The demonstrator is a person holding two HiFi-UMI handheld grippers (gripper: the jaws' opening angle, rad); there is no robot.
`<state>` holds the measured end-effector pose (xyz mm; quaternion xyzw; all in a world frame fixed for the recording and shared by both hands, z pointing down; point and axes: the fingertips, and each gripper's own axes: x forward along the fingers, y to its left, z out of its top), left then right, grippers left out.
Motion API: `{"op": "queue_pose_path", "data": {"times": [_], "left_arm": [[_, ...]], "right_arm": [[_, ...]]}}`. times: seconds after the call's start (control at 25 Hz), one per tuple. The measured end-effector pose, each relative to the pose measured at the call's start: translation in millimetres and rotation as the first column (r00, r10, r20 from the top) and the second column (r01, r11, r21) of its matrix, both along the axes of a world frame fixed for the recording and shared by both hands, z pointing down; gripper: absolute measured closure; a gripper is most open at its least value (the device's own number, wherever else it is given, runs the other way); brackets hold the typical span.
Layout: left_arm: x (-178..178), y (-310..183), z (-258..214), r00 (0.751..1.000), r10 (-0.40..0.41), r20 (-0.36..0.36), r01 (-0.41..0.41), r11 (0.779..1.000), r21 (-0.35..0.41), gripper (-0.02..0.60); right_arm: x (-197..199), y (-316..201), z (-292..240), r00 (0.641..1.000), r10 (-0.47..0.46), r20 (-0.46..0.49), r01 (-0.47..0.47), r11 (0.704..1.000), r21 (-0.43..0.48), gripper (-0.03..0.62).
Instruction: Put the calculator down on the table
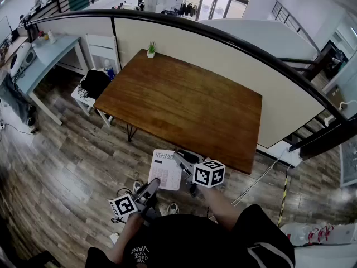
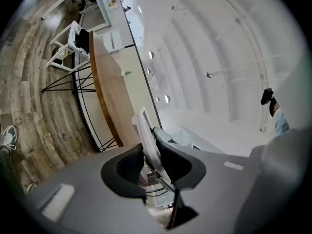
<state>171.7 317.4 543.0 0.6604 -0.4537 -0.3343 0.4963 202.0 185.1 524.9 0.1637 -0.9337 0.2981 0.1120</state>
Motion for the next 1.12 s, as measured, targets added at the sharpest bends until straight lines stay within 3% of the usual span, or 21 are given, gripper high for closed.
{"op": "queue_pose_path", "data": {"times": [0.4, 0.6, 0.84, 1.12], "left_arm": [[-28, -17, -1, 1.000, 0.026, 0.015, -0.026, 1.000, -0.009, 0.487], [-53, -31, 2, 0.999, 0.041, -0.017, -0.042, 0.998, -0.045, 0.488], [-101, -58, -9, 0.995, 0.095, 0.033, -0.095, 0.995, -0.002, 0.488], [-163, -81, -9, 0.989, 0.145, 0.041, -0.144, 0.989, -0.015, 0.488]], "right_arm": [[-24, -16, -4, 0.999, 0.037, 0.032, -0.037, 0.999, -0.010, 0.493], [-48, -32, -6, 0.998, 0.062, 0.026, -0.061, 0.998, -0.015, 0.493], [-88, -54, -10, 0.993, 0.112, 0.039, -0.110, 0.993, -0.029, 0.493], [-143, -76, -13, 0.985, 0.164, 0.056, -0.163, 0.986, -0.033, 0.493]]}}
